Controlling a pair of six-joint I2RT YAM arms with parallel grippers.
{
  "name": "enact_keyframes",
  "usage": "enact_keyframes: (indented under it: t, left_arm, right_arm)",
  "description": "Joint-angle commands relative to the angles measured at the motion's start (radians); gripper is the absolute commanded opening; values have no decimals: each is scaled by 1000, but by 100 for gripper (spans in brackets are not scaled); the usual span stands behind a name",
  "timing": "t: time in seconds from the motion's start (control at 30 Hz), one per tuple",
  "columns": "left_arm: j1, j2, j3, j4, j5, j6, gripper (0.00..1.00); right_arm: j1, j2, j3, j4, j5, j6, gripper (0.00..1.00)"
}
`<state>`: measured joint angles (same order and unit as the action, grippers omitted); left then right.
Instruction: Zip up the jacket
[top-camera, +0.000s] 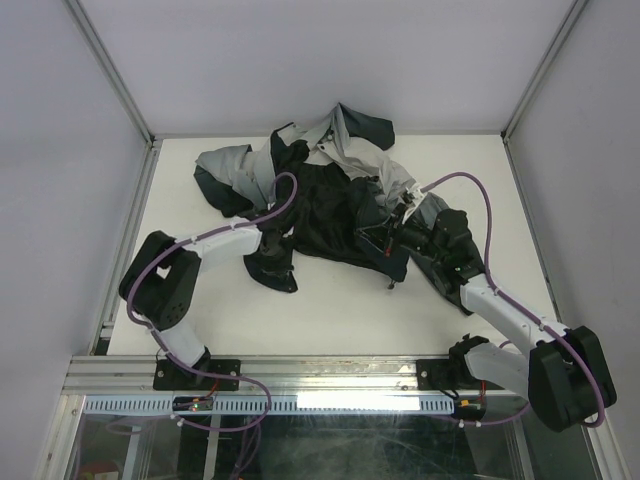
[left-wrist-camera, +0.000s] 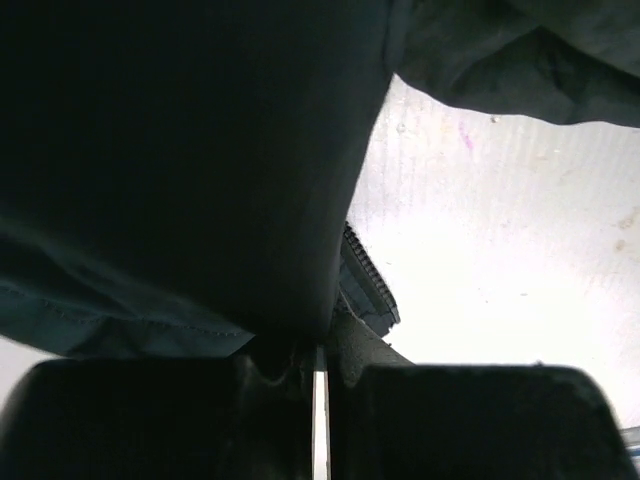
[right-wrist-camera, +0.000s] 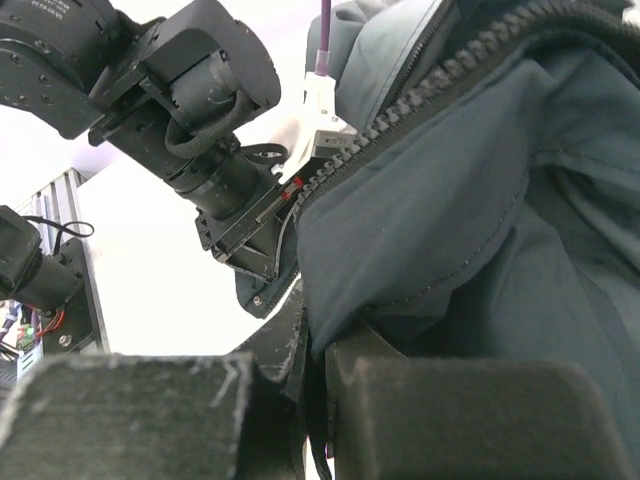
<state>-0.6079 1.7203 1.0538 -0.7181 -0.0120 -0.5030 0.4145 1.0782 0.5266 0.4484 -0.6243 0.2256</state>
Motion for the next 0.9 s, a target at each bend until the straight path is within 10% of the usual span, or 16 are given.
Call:
enact_keyframes:
  t: [0.0,0.4,0.87]
  left_arm:
    - [5,-163,5,121,-90,39,0]
    - [16,-618,-119,610,23,208,0]
    - [19,-741,-301,977,326,278,0]
  right_arm:
    - [-5,-1,18,231,7,-17,0]
    - [-23,116,163,277,-287,13,0]
    - [-42,457,155,1191,-461,879,0]
